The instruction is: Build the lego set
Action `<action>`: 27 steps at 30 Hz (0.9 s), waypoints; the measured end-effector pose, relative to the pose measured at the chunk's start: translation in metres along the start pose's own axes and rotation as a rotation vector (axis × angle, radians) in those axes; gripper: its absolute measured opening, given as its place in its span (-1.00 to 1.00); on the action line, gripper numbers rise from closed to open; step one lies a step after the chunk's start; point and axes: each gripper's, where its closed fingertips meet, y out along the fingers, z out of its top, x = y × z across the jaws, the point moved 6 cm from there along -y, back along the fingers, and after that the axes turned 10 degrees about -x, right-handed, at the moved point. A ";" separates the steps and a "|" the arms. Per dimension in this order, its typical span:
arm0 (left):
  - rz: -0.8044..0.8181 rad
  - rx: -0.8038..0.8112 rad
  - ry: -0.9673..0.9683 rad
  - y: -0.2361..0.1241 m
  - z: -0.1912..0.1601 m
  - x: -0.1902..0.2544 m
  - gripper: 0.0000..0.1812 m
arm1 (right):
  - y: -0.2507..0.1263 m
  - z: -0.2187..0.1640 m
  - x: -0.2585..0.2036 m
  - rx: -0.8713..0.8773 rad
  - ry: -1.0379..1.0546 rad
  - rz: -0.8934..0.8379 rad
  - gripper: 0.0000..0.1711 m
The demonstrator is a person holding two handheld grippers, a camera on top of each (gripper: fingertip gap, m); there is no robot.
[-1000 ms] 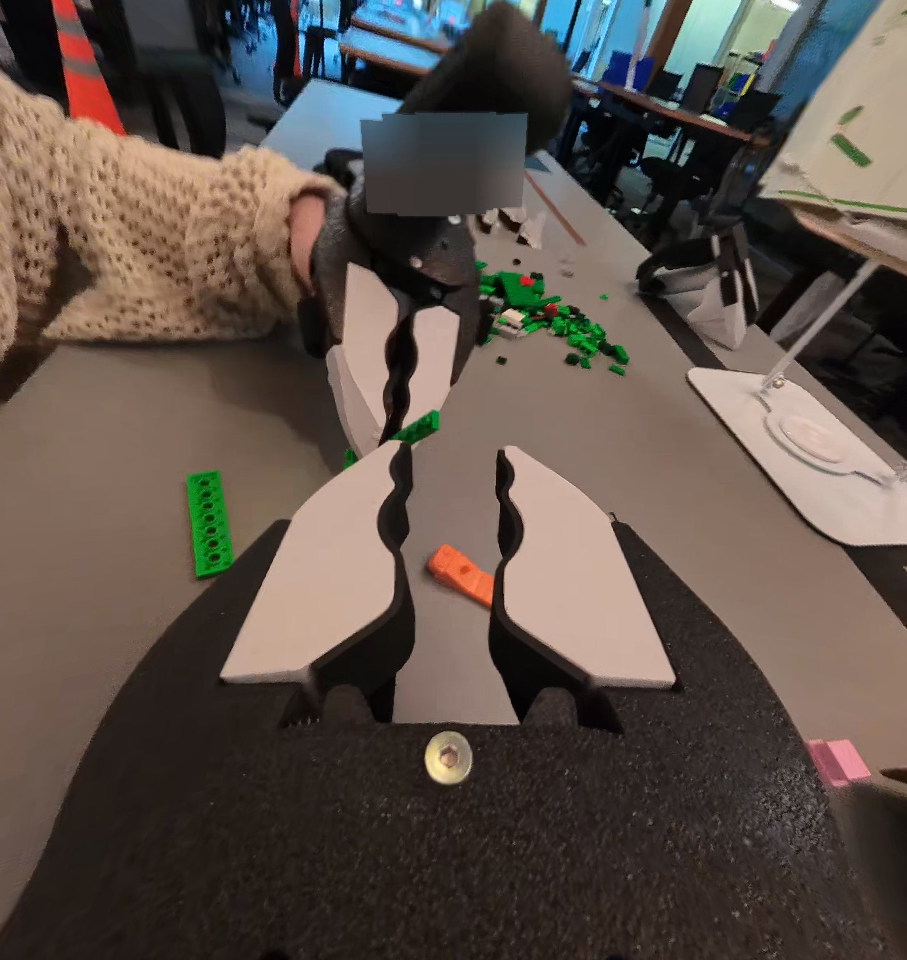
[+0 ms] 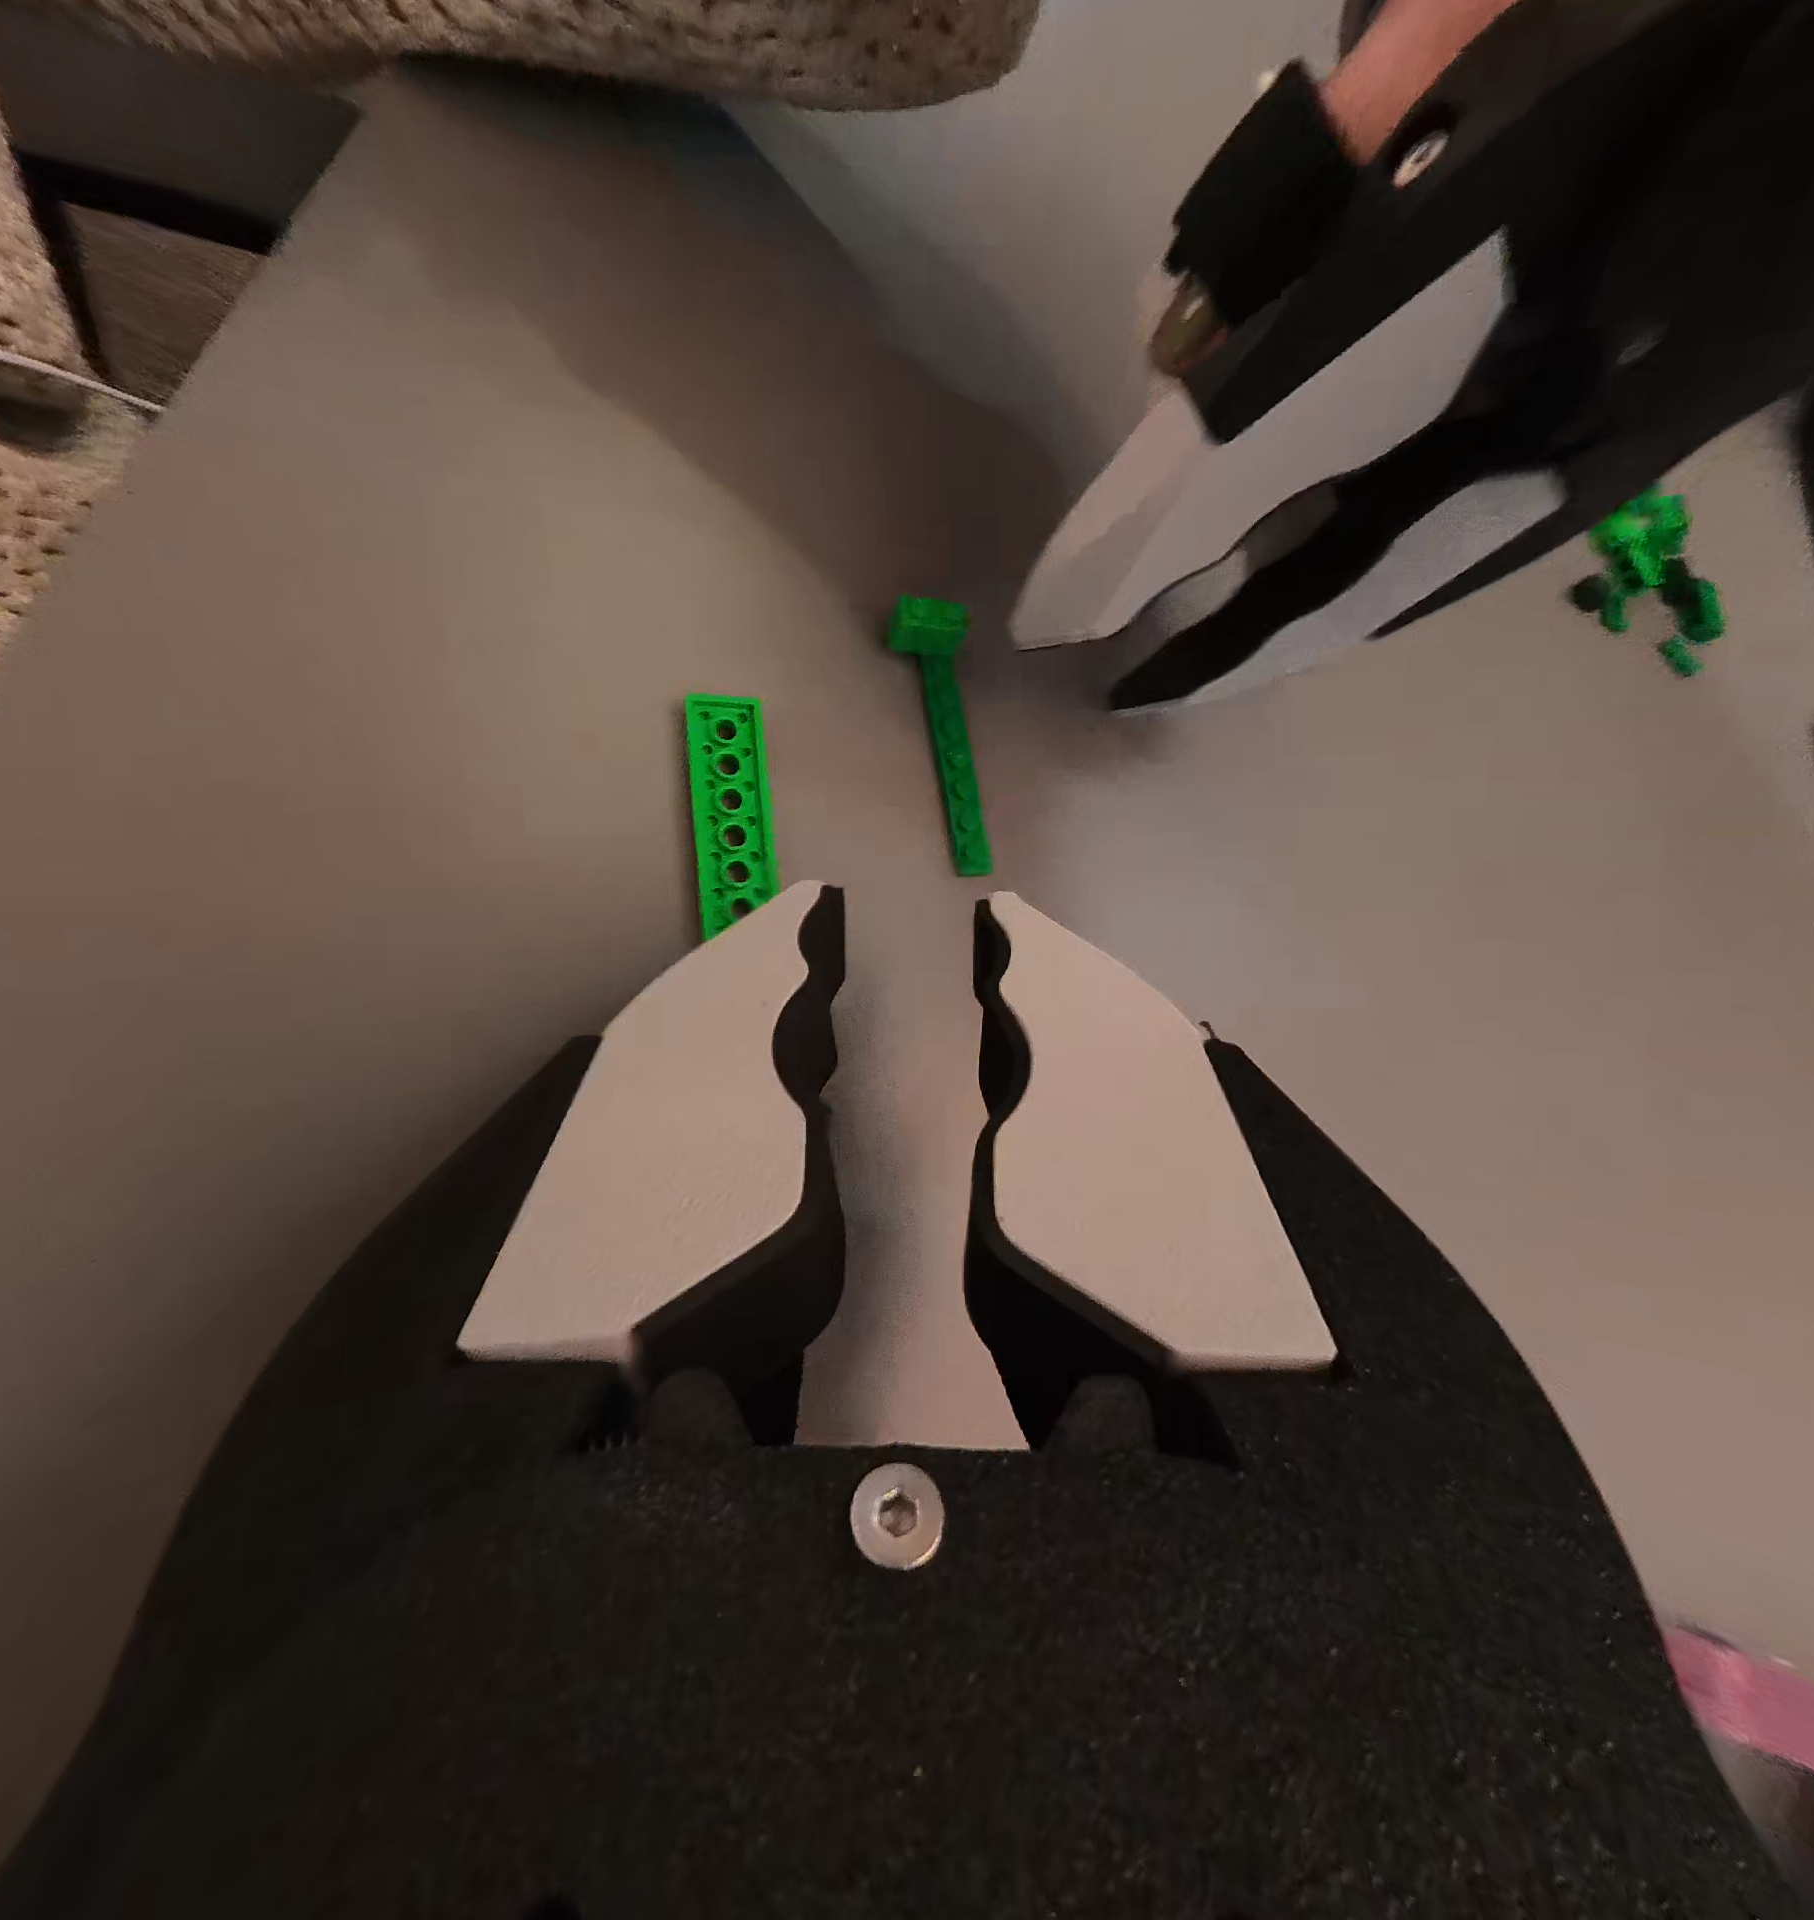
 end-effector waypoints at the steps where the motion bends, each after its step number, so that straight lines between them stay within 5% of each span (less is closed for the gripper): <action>1: 0.046 0.048 0.004 -0.004 -0.001 0.000 -0.59 | -0.001 0.000 -0.003 0.003 0.019 0.049 -0.73; 7: 0.306 0.380 0.074 -0.017 -0.020 0.023 -0.59 | 0.009 0.005 -0.018 -0.058 -0.015 0.151 -0.72; 14: 0.547 0.432 0.202 0.014 -0.048 0.055 -0.58 | 0.021 0.010 -0.023 -0.158 -0.058 0.158 -0.71; 19: 0.574 0.670 0.214 0.013 -0.050 0.074 -0.59 | 0.026 0.015 -0.026 -0.173 -0.050 0.168 -0.82; 27: 0.765 0.823 0.321 0.030 -0.044 0.101 -0.60 | 0.018 0.032 -0.030 -0.038 -0.008 0.174 -0.81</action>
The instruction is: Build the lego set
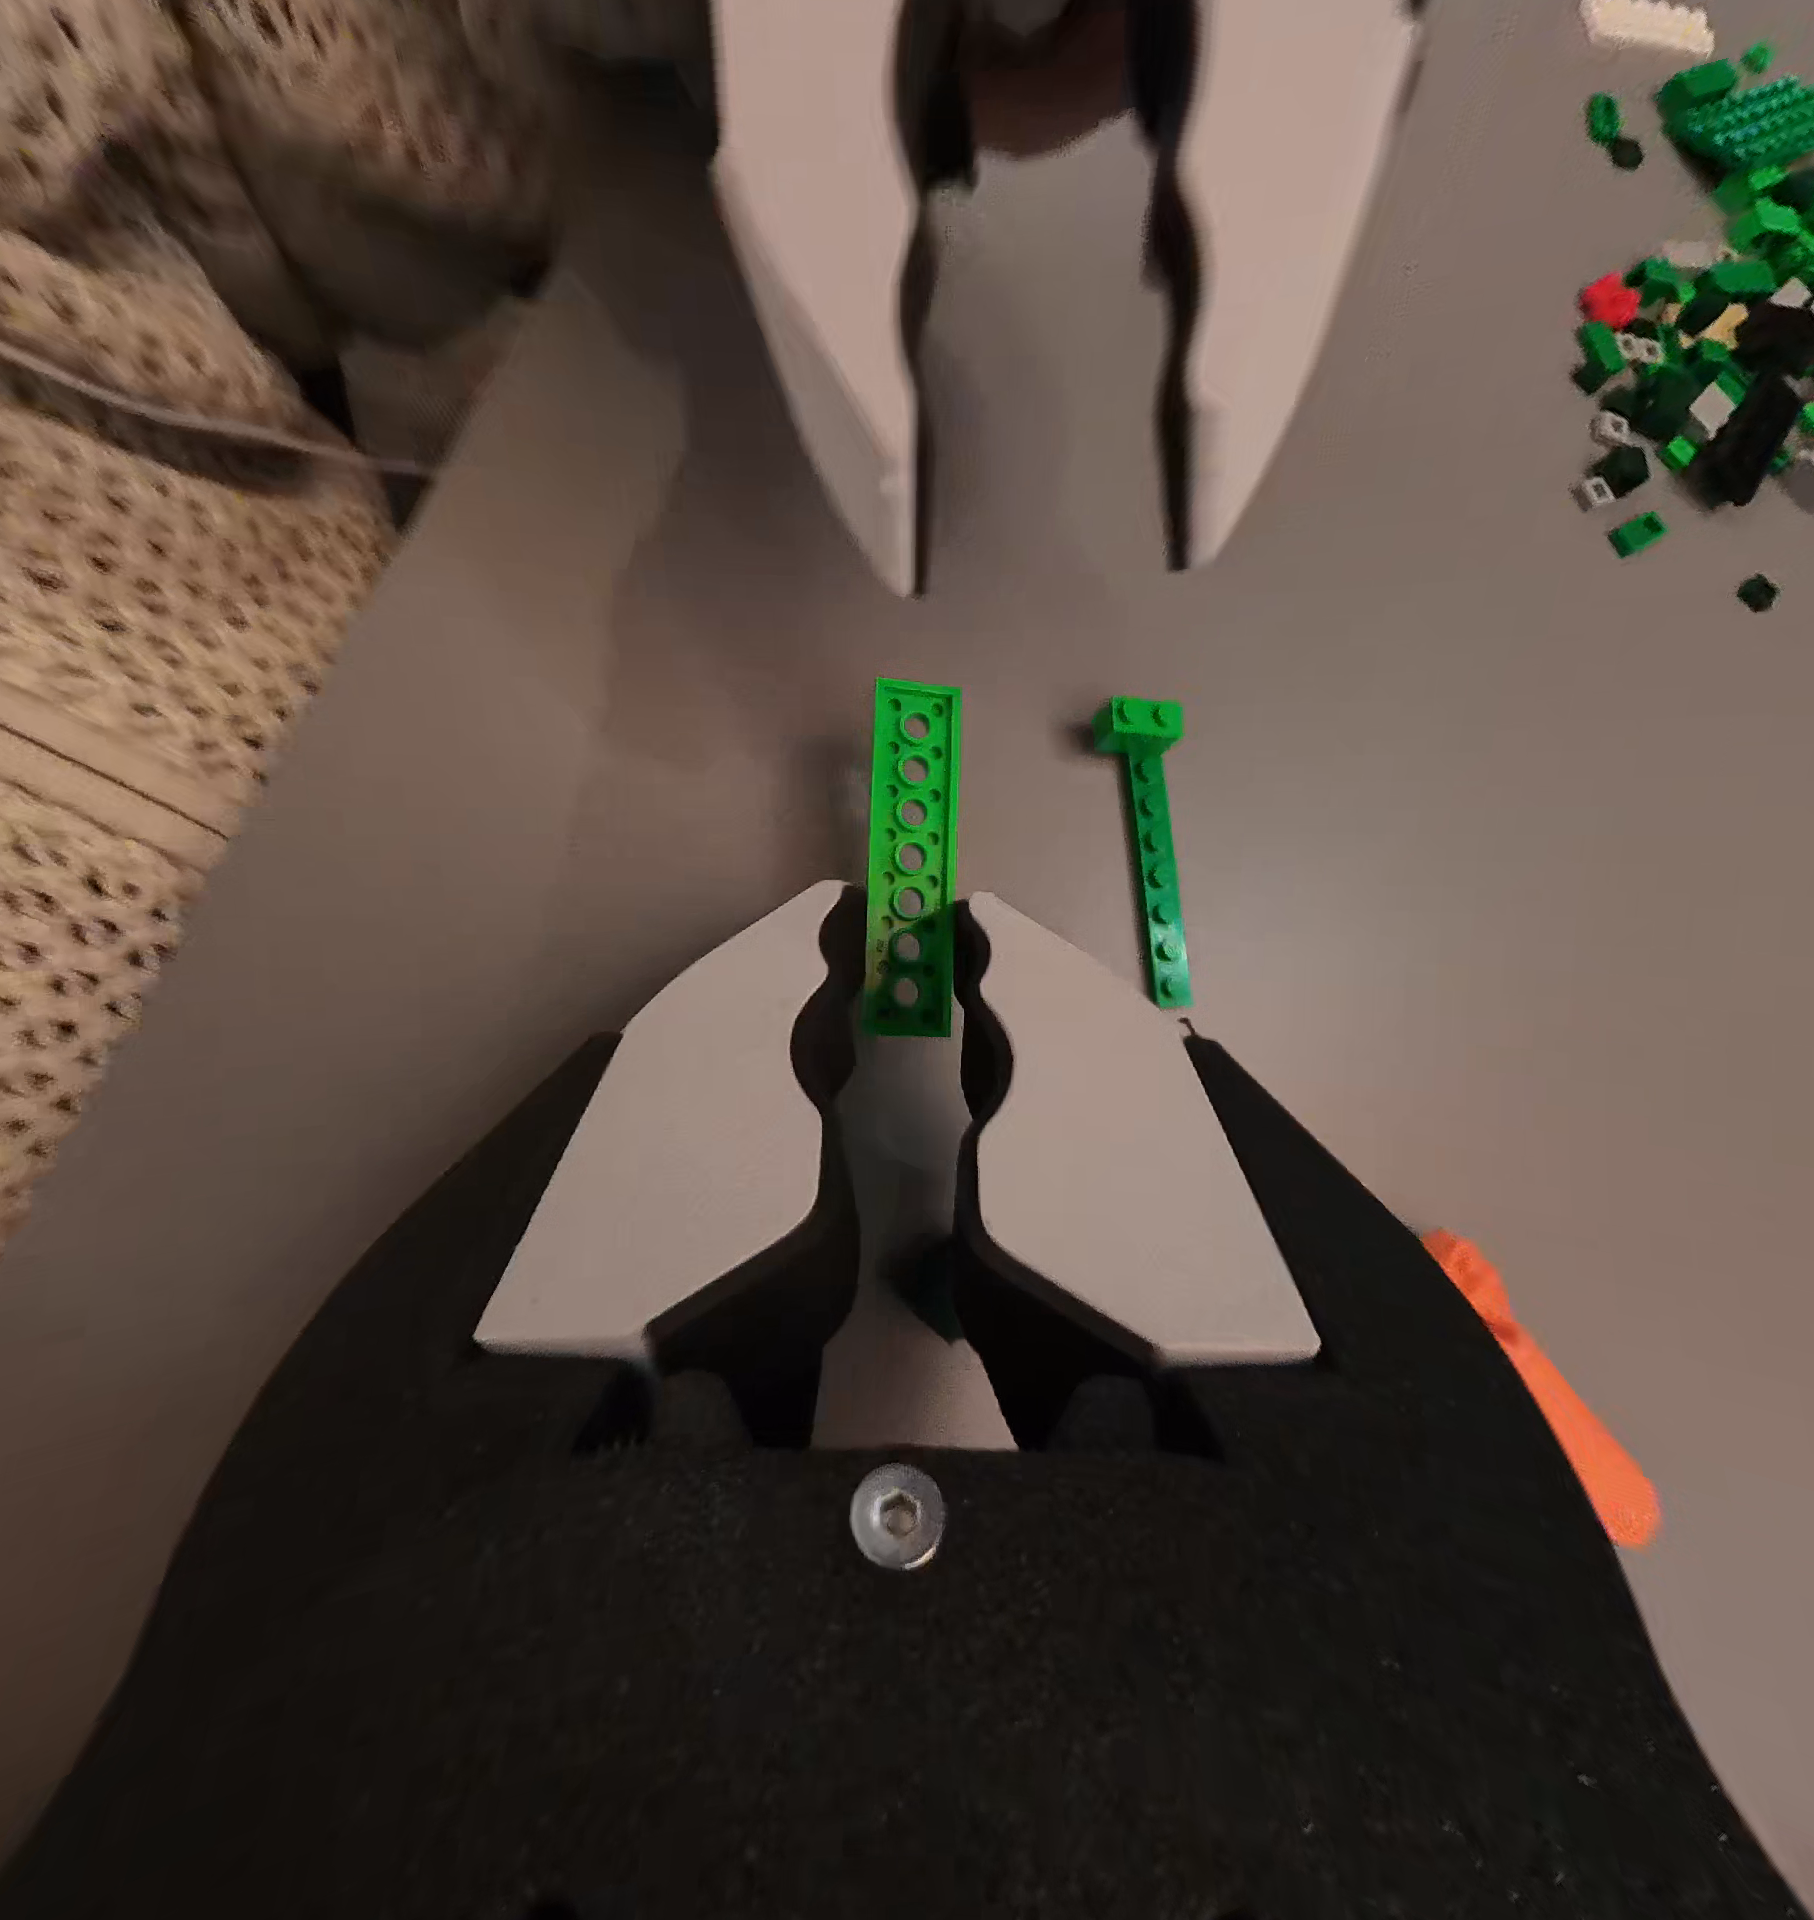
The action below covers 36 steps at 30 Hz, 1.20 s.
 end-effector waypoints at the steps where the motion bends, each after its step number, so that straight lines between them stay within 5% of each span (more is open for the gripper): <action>1: 0.003 0.028 0.043 0.000 0.003 0.007 -0.60 | -0.002 0.002 0.000 0.038 0.024 0.033 -0.81; 10: 0.225 -0.120 0.413 0.018 0.009 0.033 -0.95 | -0.016 0.005 0.003 0.200 0.136 0.187 -0.84; 14: 0.154 -0.057 0.086 0.016 0.007 0.018 -0.95 | -0.032 0.010 0.014 0.257 0.028 -0.119 -0.61; 19: -0.116 0.059 -0.398 0.008 0.007 0.005 -0.96 | -0.037 0.020 -0.004 0.098 -0.388 -0.526 -0.70; 25: -0.330 0.124 -0.733 0.006 0.002 -0.003 -0.96 | -0.020 0.028 -0.008 -0.033 -0.689 -0.862 -0.64; 32: -0.434 0.105 -0.743 0.014 -0.001 0.007 -0.94 | -0.001 0.020 -0.008 -0.147 -0.715 -0.818 -0.80; 36: -0.424 0.152 -0.682 0.005 0.000 0.008 -0.61 | 0.001 0.013 -0.005 -0.151 -0.579 -0.650 -0.80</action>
